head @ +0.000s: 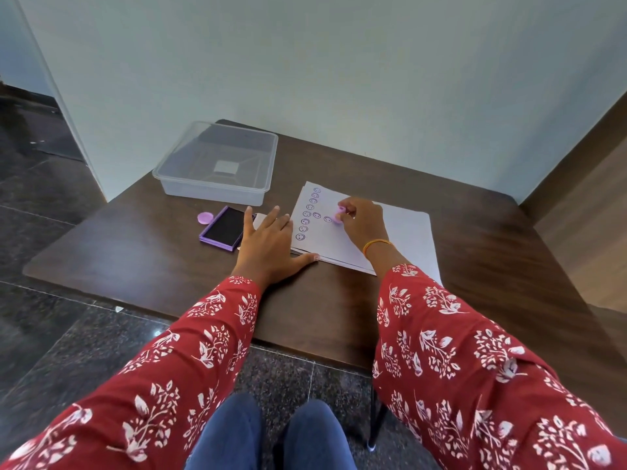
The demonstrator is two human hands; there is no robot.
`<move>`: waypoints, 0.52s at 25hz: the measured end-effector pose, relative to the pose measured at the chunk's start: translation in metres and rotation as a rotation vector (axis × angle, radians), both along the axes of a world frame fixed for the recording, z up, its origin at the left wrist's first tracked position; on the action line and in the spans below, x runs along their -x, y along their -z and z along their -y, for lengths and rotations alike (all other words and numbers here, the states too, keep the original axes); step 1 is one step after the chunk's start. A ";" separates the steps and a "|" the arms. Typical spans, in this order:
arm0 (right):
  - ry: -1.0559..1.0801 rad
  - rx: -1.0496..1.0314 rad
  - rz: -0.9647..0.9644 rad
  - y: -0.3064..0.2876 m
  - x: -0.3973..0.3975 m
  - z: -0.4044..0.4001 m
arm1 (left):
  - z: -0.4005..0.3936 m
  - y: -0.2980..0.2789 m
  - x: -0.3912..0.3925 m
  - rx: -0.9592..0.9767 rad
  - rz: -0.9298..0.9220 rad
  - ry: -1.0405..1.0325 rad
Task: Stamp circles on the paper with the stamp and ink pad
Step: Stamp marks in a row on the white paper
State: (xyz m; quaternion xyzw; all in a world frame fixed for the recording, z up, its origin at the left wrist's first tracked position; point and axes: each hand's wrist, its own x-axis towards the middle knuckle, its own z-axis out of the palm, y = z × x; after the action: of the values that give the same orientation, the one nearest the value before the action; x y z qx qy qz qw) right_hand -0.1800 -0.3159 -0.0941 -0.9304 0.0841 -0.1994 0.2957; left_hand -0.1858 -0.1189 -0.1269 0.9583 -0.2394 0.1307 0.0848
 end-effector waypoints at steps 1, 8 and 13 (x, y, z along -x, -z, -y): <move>0.001 0.012 -0.007 0.001 -0.001 0.000 | -0.001 0.000 0.000 0.001 -0.004 0.001; -0.001 0.064 -0.035 0.000 -0.001 0.002 | 0.000 -0.001 0.000 -0.009 -0.022 0.000; -0.007 0.114 -0.054 0.000 -0.003 0.003 | 0.000 0.000 -0.001 -0.018 -0.016 0.000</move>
State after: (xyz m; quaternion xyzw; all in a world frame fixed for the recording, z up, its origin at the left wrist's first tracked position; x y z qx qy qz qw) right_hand -0.1770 -0.3189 -0.0938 -0.9511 0.0773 -0.1777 0.2405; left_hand -0.1845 -0.1189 -0.1268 0.9600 -0.2400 0.1210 0.0779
